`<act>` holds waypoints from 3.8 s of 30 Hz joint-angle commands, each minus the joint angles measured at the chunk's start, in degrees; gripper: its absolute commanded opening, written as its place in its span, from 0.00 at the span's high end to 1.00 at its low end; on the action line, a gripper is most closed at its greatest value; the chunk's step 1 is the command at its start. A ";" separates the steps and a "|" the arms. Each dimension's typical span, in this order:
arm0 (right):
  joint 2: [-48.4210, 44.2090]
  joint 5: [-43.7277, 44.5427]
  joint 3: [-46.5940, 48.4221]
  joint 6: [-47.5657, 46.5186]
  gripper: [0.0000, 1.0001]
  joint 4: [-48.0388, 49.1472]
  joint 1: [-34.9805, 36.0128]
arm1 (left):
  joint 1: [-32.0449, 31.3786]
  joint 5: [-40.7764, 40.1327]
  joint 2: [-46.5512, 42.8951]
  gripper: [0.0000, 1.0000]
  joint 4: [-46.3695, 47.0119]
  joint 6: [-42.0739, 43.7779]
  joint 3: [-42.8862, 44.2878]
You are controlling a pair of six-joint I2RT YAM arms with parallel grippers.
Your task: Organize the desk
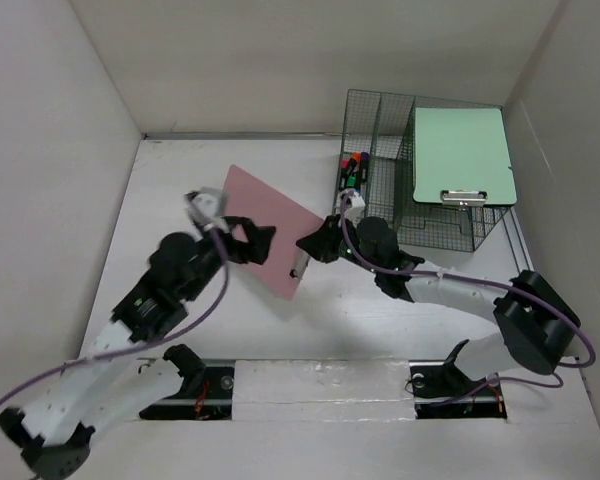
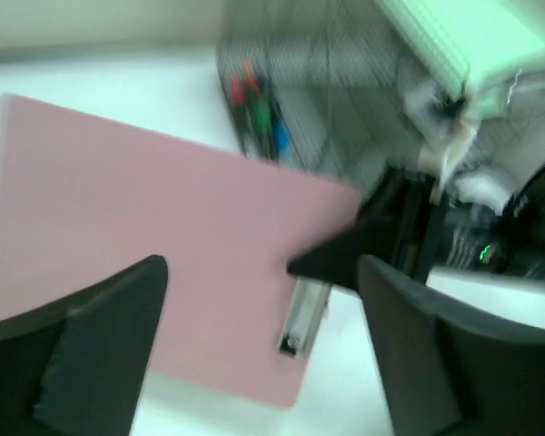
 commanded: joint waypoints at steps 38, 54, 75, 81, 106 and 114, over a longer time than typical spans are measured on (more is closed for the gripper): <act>-39.41 -8.23 -1.06 13.47 1.00 -10.77 -62.04 | 3.81 -9.62 -18.06 0.01 10.15 -5.48 -7.52; -35.64 -18.43 -1.69 12.50 1.00 -11.65 -70.91 | 3.81 -9.09 -16.83 0.01 10.50 -5.30 -7.52; -27.72 -14.31 0.51 12.50 1.00 -11.91 -69.86 | 3.81 -8.39 -14.64 0.01 10.24 -4.86 -7.08; -28.95 -10.89 -0.19 11.71 0.86 -12.44 -69.86 | 3.81 -8.03 -14.20 0.01 10.33 -4.78 -7.00; -28.69 -2.53 0.51 14.70 1.00 -12.97 -62.48 | 3.81 -7.59 -14.37 0.01 10.33 -4.69 -7.00; -27.55 -1.20 0.51 13.12 0.82 -13.67 -61.34 | 3.81 -7.15 -14.20 0.01 9.89 -4.69 -6.65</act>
